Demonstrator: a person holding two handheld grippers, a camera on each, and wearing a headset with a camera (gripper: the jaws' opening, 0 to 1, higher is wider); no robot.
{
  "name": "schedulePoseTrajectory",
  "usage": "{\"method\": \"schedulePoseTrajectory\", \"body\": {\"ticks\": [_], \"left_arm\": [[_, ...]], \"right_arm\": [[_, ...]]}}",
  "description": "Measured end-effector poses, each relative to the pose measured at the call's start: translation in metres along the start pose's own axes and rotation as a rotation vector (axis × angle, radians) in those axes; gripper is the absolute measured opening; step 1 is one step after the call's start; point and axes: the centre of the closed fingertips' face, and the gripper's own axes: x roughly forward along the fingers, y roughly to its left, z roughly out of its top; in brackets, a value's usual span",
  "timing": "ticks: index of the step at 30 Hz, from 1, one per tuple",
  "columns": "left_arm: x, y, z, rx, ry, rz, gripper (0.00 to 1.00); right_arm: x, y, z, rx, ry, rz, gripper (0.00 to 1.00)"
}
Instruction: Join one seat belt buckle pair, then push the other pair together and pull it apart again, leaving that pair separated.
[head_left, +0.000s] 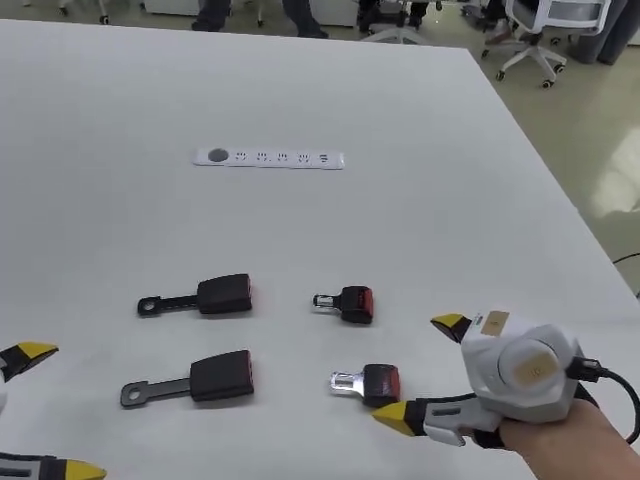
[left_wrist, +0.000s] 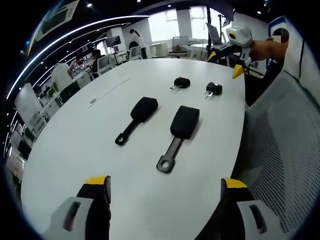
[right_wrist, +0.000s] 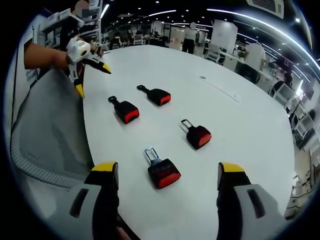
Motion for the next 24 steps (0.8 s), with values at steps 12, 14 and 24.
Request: {"method": "schedulePoseTrajectory", "body": {"ticks": [12, 14, 24], "left_arm": [[0.002, 0.0, 0.005, -0.004, 0.032, -0.003, 0.83], [0.003, 0.0, 0.005, -0.002, 0.033, -0.005, 0.83], [0.014, 0.003, 0.015, 0.044, 0.034, -0.015, 0.84]], "right_arm": [[0.0, 0.0, -0.002, -0.022, 0.019, 0.008, 0.78], [0.0, 0.0, 0.0, -0.026, 0.02, 0.01, 0.78], [0.008, -0.003, -0.003, -0.032, 0.042, 0.027, 0.76]]}}
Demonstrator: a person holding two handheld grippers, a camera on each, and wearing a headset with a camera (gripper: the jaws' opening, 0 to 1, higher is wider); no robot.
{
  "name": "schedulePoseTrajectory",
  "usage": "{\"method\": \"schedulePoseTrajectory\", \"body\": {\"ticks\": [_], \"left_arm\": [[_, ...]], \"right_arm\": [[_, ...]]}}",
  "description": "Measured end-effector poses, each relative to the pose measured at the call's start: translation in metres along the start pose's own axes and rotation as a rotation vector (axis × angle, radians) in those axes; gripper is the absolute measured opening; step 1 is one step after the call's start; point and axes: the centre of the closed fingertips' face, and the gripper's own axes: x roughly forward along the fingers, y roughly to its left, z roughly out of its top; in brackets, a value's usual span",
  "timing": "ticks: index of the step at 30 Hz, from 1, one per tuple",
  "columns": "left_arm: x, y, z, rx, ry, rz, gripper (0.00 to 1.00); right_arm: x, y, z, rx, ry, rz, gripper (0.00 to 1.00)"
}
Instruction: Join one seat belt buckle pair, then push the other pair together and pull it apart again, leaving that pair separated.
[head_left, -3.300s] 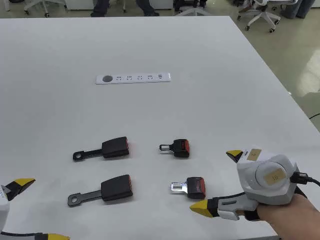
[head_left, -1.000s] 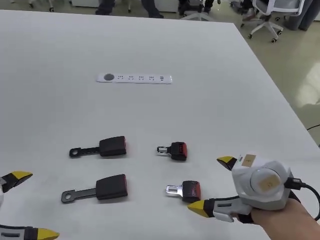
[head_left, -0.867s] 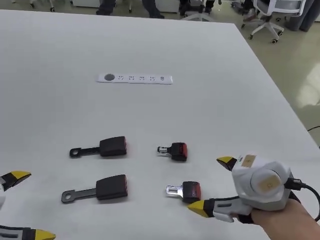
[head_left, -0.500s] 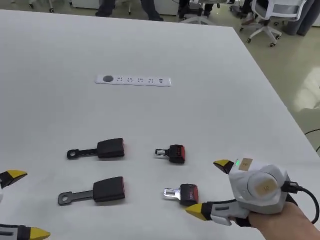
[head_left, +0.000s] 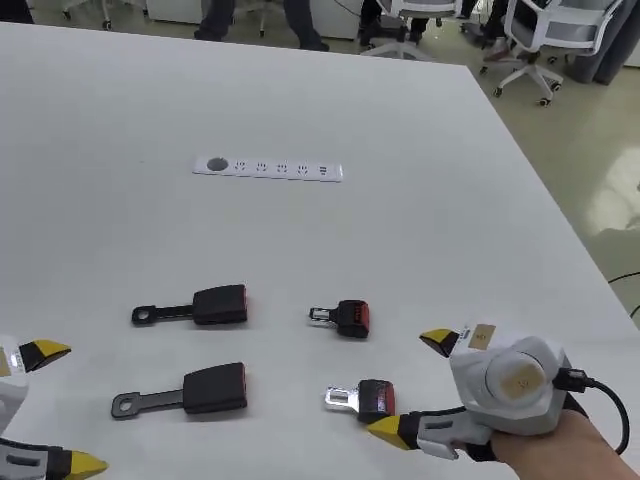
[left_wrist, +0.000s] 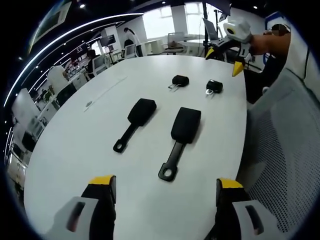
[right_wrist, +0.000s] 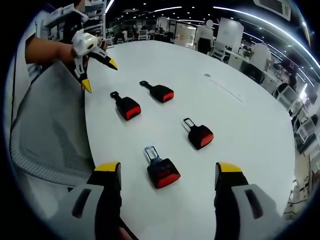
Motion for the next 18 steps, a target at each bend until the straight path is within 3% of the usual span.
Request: {"method": "schedulePoseTrajectory", "body": {"ticks": [8, 10, 18], "left_arm": [[0.011, -0.007, 0.006, 0.019, 0.026, -0.035, 0.81], [0.016, -0.009, 0.005, 0.036, 0.054, -0.044, 0.78], [0.031, -0.017, 0.017, 0.051, 0.046, -0.08, 0.77]], "right_arm": [[0.005, 0.002, 0.001, -0.022, 0.016, 0.023, 0.72], [0.007, 0.003, -0.001, -0.01, 0.025, 0.036, 0.71], [0.014, 0.005, -0.009, -0.035, 0.052, 0.064, 0.68]]}}
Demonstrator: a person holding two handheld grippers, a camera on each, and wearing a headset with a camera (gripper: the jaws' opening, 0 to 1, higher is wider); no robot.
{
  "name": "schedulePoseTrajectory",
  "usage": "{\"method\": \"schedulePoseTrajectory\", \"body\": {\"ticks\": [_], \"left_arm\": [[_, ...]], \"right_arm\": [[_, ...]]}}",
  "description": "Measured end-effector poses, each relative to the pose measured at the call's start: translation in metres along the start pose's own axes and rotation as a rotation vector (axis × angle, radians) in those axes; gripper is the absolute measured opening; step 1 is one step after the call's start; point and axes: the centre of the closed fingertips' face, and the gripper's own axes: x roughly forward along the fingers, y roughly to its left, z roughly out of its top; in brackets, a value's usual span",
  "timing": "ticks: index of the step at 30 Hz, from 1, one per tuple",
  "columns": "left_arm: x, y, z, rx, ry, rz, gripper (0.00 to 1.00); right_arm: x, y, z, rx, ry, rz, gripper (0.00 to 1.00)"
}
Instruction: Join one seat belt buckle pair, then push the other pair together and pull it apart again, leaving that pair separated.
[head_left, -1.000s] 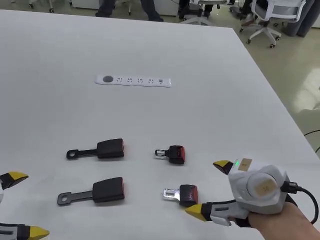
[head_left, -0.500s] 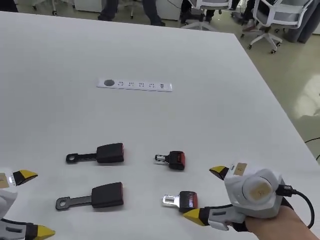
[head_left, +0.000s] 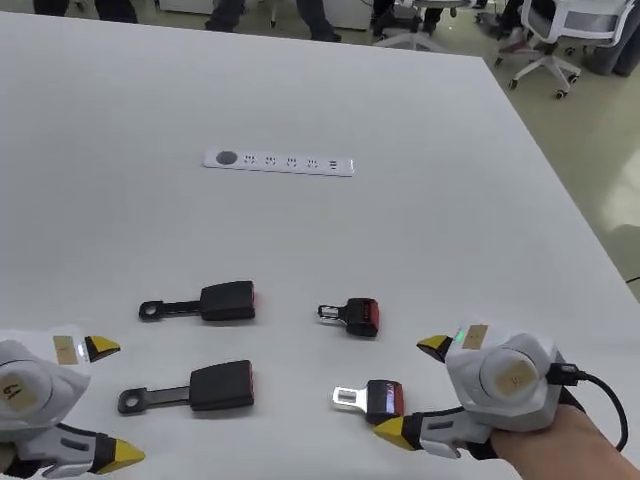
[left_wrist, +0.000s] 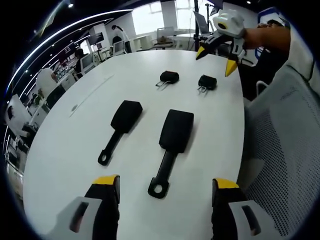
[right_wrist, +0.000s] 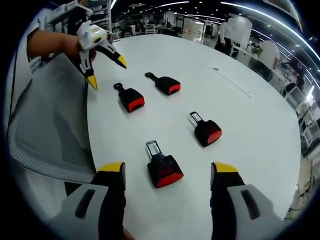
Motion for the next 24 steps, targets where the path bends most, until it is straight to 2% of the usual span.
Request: {"method": "schedulePoseTrajectory", "body": {"ticks": [3, 7, 10, 13, 17, 20, 22, 24], "left_arm": [[0.006, -0.002, 0.004, 0.008, 0.005, -0.011, 0.75], [0.018, -0.004, 0.004, -0.025, 0.01, -0.042, 0.76], [0.025, -0.007, 0.008, -0.004, 0.014, -0.062, 0.75], [0.032, -0.012, 0.013, 0.011, 0.009, -0.102, 0.69], [0.038, -0.015, 0.023, 0.019, 0.003, -0.123, 0.65], [0.042, -0.016, 0.023, 0.028, 0.01, -0.135, 0.64], [0.049, -0.016, 0.018, 0.053, 0.029, -0.148, 0.63], [0.049, -0.017, 0.021, 0.065, 0.044, -0.165, 0.61]], "right_arm": [[0.005, 0.0, -0.003, -0.009, 0.005, 0.011, 0.66], [0.011, 0.007, -0.005, -0.042, 0.018, 0.037, 0.65], [0.014, 0.009, -0.01, -0.065, 0.036, 0.051, 0.63], [0.018, 0.008, -0.015, -0.07, 0.05, 0.065, 0.61], [0.022, 0.006, -0.021, -0.078, 0.075, 0.073, 0.6], [0.026, 0.005, -0.026, -0.084, 0.083, 0.087, 0.57], [0.027, 0.006, -0.025, -0.085, 0.089, 0.098, 0.56], [0.03, 0.006, -0.024, -0.093, 0.089, 0.104, 0.54]]}}
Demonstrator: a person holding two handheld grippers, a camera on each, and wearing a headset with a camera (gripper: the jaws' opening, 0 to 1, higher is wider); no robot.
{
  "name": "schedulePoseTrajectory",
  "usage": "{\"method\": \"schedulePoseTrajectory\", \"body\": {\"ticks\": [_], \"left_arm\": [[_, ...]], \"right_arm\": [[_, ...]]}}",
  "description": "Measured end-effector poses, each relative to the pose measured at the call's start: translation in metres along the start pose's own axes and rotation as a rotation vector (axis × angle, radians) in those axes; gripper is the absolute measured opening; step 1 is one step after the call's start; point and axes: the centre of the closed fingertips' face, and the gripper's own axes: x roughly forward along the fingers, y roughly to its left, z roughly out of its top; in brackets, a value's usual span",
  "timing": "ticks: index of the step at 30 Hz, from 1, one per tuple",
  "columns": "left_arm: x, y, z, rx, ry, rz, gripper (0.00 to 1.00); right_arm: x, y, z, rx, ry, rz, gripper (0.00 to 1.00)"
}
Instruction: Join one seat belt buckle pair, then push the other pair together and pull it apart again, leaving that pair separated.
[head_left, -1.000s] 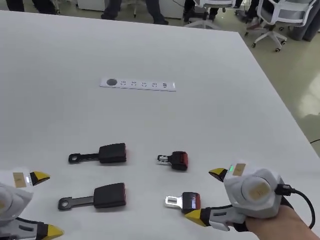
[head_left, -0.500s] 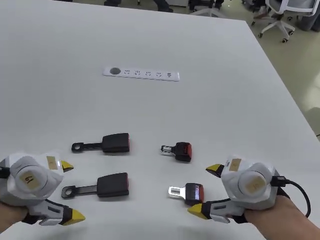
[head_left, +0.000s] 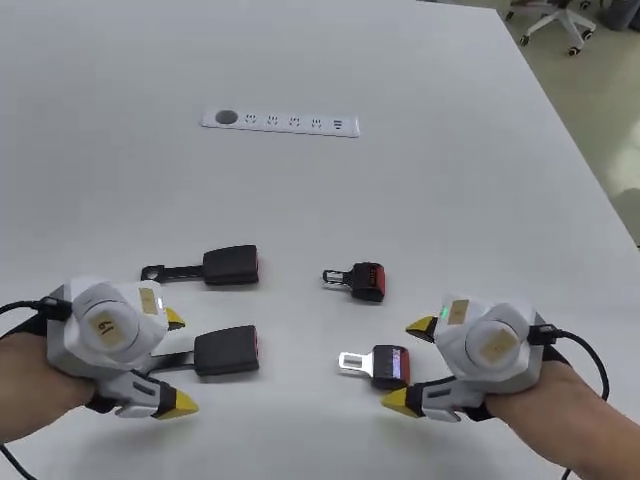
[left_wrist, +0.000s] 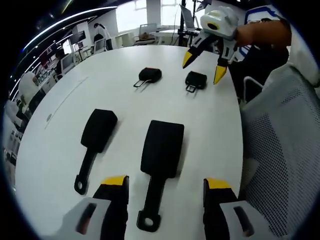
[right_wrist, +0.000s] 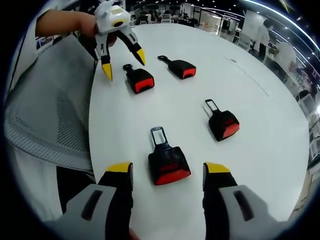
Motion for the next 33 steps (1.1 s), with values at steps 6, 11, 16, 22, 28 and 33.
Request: {"method": "schedulePoseTrajectory", "body": {"ticks": [6, 11, 16, 22, 28, 33], "left_arm": [[0.009, 0.0, 0.007, 0.009, 0.003, -0.02, 0.57], [0.015, 0.0, 0.014, 0.018, -0.012, -0.034, 0.52], [0.02, 0.004, 0.017, 0.022, -0.005, -0.037, 0.45], [0.023, 0.007, 0.02, 0.073, -0.008, -0.064, 0.37], [0.023, 0.0, 0.024, 0.123, 0.005, -0.101, 0.34], [0.023, -0.002, 0.026, 0.186, 0.027, -0.121, 0.34]], "right_arm": [[0.007, -0.004, 0.0, -0.017, 0.007, 0.013, 0.49], [0.01, -0.005, 0.0, -0.03, 0.016, 0.029, 0.42], [0.01, -0.004, 0.002, -0.034, 0.021, 0.052, 0.37], [0.013, 0.001, 0.001, -0.06, 0.047, 0.084, 0.33], [0.017, 0.001, -0.003, -0.099, 0.073, 0.112, 0.33], [0.019, 0.001, -0.005, -0.128, 0.088, 0.136, 0.33]]}}
